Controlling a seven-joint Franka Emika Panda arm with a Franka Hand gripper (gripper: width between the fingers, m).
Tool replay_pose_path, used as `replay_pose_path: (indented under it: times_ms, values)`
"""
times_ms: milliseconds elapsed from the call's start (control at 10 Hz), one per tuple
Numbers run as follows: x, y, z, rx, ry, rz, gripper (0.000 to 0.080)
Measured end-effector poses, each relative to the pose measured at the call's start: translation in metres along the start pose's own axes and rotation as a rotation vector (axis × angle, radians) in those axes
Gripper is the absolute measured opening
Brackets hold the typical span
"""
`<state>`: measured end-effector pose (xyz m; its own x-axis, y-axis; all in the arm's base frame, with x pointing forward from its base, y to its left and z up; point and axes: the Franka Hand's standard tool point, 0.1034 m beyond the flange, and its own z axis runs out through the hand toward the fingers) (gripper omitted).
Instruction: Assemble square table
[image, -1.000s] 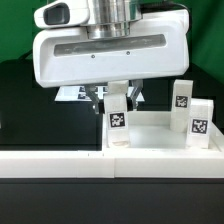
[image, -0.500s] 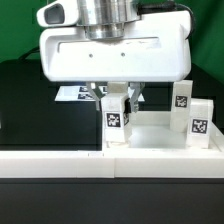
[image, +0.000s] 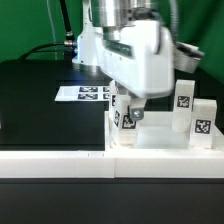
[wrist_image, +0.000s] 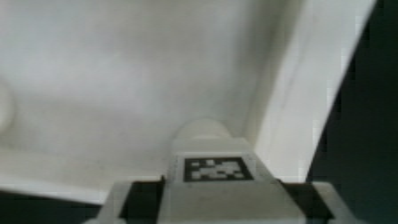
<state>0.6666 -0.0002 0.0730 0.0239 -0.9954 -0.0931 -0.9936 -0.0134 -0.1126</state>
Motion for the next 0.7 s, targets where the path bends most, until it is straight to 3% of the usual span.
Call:
replay_pose_path:
  times_ms: [300, 400, 500, 700]
  values:
    - [-0.0001, 0.0003, 0.0002, 0.002, -0.006, -0.009, 0.0333]
    - [0.0005, 0.0012, 0.0006, -0.004, 0.001, -0.096, 0.0514]
    - [0.0001, 0.0038, 0.002, -0.024, 0.007, -0.355, 0.0619]
    - [0.0, 0.0048, 0.0011, -0.025, 0.001, -0.657, 0.0644]
